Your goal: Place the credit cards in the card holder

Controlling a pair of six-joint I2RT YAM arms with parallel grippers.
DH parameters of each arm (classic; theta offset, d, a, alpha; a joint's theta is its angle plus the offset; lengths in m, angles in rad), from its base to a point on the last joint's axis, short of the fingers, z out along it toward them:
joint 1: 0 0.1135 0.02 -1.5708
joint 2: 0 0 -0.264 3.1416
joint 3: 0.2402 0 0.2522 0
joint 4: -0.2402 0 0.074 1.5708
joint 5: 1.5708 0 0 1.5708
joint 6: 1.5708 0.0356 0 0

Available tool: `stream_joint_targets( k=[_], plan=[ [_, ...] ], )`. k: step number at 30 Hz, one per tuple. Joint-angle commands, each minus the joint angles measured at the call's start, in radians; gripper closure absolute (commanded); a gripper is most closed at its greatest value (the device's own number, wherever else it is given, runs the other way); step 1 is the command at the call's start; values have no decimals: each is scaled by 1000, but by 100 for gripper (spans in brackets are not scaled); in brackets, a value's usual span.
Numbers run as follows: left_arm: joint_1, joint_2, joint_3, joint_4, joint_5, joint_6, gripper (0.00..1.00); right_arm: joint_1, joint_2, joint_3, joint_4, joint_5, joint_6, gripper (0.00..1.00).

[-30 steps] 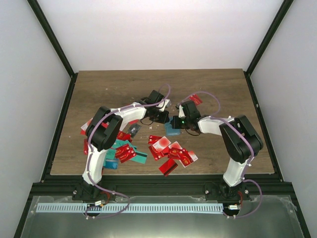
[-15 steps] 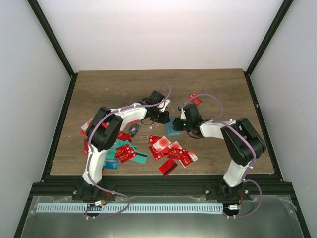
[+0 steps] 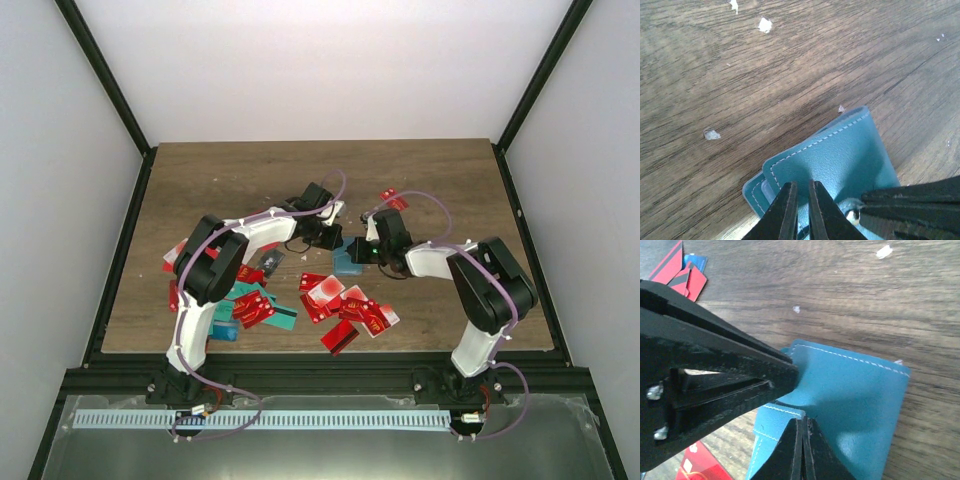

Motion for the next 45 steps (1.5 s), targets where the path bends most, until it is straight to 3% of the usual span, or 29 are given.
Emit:
stream_joint_targets(
  k=[1, 9, 23, 45],
  plan=[
    [-5, 22, -19, -43, -38, 10, 90, 3, -27, 36, -109, -87, 8, 99],
    [-6, 20, -20, -47, -44, 14, 90, 3, -55, 59, -149, -79, 0, 99],
    [-6, 18, -21, -47, -38, 18, 90, 2, 46, 67, -121, -3, -18, 99],
    [-6, 26, -20, -47, -41, 23, 90, 2, -38, 69, -87, -14, -62, 99]
  ],
)
